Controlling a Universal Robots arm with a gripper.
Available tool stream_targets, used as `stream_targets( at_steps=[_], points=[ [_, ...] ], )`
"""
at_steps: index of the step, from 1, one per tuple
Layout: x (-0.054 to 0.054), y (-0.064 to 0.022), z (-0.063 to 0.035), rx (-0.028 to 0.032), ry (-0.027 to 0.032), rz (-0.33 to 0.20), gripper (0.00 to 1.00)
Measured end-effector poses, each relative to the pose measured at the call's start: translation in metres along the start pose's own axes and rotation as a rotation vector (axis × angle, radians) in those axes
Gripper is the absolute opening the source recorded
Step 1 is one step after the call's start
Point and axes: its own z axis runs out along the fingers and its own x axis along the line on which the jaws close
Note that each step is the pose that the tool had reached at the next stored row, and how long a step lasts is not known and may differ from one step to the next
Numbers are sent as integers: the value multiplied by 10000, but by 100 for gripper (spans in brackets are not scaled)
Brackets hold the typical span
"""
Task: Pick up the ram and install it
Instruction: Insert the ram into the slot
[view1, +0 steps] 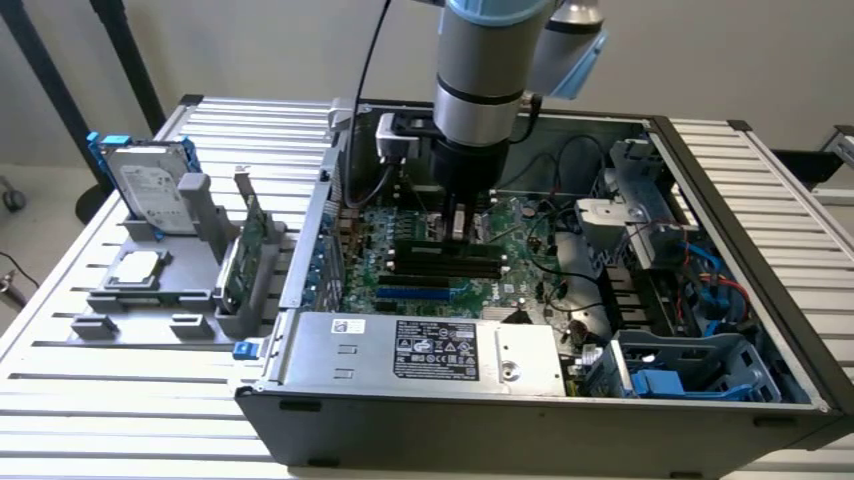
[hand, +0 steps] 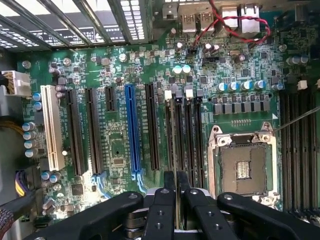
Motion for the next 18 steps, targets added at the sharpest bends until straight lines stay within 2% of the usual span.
stream_targets(
  at_steps=[4,5,18],
  points=[
    [1,-1,63,7,80,-30,14],
    [1,-2,74,7,85,-39,14],
    [0,-21,115,5,94,-204,14]
  ],
)
